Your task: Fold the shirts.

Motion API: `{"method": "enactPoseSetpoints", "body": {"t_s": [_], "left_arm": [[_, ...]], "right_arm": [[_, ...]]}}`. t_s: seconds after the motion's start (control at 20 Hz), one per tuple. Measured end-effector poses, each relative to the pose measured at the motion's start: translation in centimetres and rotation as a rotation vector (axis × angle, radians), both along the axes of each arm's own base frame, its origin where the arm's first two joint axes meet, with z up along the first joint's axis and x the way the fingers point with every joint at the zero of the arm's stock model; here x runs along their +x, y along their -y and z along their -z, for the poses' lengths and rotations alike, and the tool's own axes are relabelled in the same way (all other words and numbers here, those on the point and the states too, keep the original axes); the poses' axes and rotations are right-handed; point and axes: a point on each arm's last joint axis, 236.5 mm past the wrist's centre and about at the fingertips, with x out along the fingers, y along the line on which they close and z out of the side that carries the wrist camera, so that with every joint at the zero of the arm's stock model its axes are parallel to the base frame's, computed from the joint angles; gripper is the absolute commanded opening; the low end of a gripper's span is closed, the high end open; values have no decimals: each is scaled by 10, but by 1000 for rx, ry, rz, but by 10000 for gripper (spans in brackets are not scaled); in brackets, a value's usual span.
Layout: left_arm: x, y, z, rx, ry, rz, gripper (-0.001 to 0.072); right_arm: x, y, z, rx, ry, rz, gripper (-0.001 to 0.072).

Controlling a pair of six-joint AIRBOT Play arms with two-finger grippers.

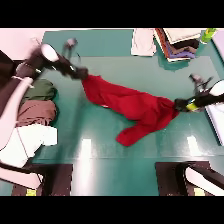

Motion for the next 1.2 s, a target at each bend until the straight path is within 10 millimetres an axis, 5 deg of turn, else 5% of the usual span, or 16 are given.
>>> {"method": "enactPoseSetpoints", "body": {"t_s": [0.15,0.25,0.4,0.6,0.75,0.9,1.05,1.2], "left_arm": [[-3,-25,-139,1,308,-29,23],[-29,-39,-233,-11,516,-45,23],[-101,-61,-353,-43,798,-70,22],[-204,-86,-455,-100,1094,-106,22],[-257,-99,-494,-134,1237,-126,22],[-278,-104,-507,-147,1290,-135,22],[-265,-102,-496,-131,1250,-130,22],[-209,-91,-442,-67,1069,-110,22]], "right_arm": [[30,16,-106,-64,273,20,22],[34,22,-186,-109,465,29,23],[14,21,-301,-164,734,34,22],[-34,11,-411,-223,1007,31,22],[-64,5,-462,-252,1138,29,22],[-71,4,-485,-269,1166,22,21],[-51,7,-469,-257,1077,8,21],[-9,15,-414,-222,896,-2,22]]}}
